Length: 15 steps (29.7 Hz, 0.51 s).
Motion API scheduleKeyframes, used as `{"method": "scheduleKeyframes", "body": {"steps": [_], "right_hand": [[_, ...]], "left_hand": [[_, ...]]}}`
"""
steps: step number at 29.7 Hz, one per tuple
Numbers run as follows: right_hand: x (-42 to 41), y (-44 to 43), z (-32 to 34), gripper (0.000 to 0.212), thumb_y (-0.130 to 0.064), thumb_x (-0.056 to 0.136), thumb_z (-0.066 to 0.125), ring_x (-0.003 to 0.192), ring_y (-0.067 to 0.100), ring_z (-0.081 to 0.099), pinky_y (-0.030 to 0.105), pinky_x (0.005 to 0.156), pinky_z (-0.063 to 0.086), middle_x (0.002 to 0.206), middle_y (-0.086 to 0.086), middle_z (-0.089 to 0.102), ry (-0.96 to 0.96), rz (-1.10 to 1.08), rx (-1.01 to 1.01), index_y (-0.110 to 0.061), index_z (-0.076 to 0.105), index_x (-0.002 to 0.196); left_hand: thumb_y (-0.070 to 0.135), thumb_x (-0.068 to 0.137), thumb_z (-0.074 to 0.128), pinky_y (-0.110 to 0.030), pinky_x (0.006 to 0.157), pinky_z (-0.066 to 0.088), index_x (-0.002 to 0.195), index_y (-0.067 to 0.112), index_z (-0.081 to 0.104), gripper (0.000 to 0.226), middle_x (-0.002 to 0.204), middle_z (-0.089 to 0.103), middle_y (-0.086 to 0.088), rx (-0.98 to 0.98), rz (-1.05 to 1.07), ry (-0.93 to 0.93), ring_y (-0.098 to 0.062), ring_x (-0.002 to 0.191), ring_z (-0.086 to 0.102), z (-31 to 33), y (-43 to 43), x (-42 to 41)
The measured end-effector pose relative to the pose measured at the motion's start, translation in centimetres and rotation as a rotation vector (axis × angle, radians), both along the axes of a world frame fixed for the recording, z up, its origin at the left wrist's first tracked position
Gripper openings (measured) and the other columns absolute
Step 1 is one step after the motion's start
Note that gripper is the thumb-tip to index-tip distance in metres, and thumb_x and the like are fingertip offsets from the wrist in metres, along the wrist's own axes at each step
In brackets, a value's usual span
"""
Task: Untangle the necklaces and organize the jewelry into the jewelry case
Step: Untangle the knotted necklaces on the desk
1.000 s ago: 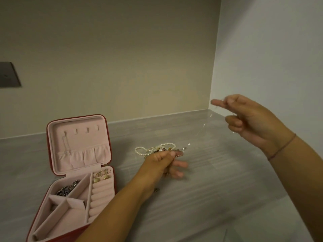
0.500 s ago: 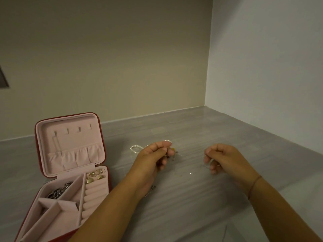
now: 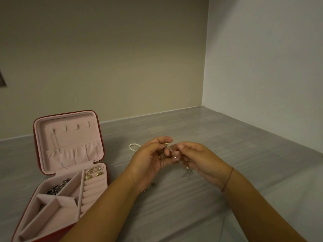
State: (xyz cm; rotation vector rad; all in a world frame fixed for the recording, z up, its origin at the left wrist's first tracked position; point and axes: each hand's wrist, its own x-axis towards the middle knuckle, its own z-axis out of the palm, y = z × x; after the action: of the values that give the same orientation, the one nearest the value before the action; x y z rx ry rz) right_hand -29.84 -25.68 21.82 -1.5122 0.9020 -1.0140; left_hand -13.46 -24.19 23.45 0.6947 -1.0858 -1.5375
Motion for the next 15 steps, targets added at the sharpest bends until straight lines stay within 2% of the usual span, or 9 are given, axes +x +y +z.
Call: {"method": "scheduleKeyframes", "body": {"steps": [2, 4, 7, 10, 13, 15], "right_hand": [[-0.20, 0.27, -0.57, 0.035, -0.040, 0.087, 0.049, 0.083, 0.016, 0.062, 0.032, 0.077, 0.042, 0.091, 0.005, 0.070, -0.050, 0.009, 0.031, -0.014, 0.071, 0.096], [-0.49, 0.56, -0.83, 0.036, -0.042, 0.089, 0.052, 0.081, 0.015, 0.062, 0.026, 0.073, 0.042, 0.092, 0.007, 0.072, -0.030, 0.050, 0.001, -0.013, 0.070, 0.099], [-0.65, 0.89, -0.90, 0.023, -0.025, 0.084, 0.064, 0.077, 0.011, 0.064, 0.020, 0.072, 0.047, 0.089, 0.010, 0.072, -0.049, 0.085, -0.040, -0.008, 0.067, 0.100], [-0.43, 0.77, -1.15, 0.024, -0.009, 0.076, 0.069, 0.083, 0.016, 0.068, 0.021, 0.077, 0.052, 0.090, 0.014, 0.072, -0.066, 0.054, -0.051, -0.005, 0.065, 0.099], [-0.31, 0.62, -1.20, 0.025, -0.006, 0.077, 0.070, 0.083, 0.018, 0.066, 0.024, 0.080, 0.053, 0.095, 0.019, 0.071, -0.049, 0.000, -0.079, -0.001, 0.066, 0.101], [-0.20, 0.61, -1.20, 0.022, -0.005, 0.076, 0.071, 0.081, 0.016, 0.065, 0.023, 0.078, 0.053, 0.092, 0.016, 0.071, -0.052, -0.014, -0.106, -0.002, 0.068, 0.097]], "left_hand": [[-0.002, 0.092, 0.034, -0.032, 0.069, 0.059, 0.097, 0.004, 0.059, 0.026, 0.060, 0.053, -0.007, 0.013, 0.004, 0.027, -0.021, 0.066, 0.067, 0.00, -0.05, 0.10], [-0.001, 0.093, 0.036, -0.031, 0.070, 0.056, 0.099, 0.005, 0.059, 0.025, 0.062, 0.056, -0.006, 0.016, 0.005, 0.039, -0.021, 0.069, 0.067, 0.08, -0.11, 0.22], [-0.001, 0.093, 0.037, -0.030, 0.072, 0.058, 0.101, 0.005, 0.059, 0.024, 0.063, 0.057, -0.006, 0.012, -0.008, 0.080, -0.021, 0.074, 0.067, 0.12, -0.04, 0.16], [-0.001, 0.093, 0.039, -0.029, 0.077, 0.056, 0.100, 0.005, 0.061, 0.024, 0.064, 0.057, -0.006, -0.010, -0.008, 0.060, -0.021, 0.076, 0.064, 0.06, 0.01, -0.03], [0.001, 0.093, 0.040, -0.027, 0.074, 0.048, 0.098, 0.008, 0.062, 0.024, 0.064, 0.058, -0.003, -0.036, 0.014, -0.014, -0.017, 0.072, 0.057, 0.06, 0.06, -0.23], [0.002, 0.093, 0.041, -0.026, 0.072, 0.043, 0.098, 0.011, 0.062, 0.024, 0.065, 0.059, -0.001, -0.060, 0.027, -0.073, -0.015, 0.072, 0.055, 0.03, 0.14, -0.21]]}}
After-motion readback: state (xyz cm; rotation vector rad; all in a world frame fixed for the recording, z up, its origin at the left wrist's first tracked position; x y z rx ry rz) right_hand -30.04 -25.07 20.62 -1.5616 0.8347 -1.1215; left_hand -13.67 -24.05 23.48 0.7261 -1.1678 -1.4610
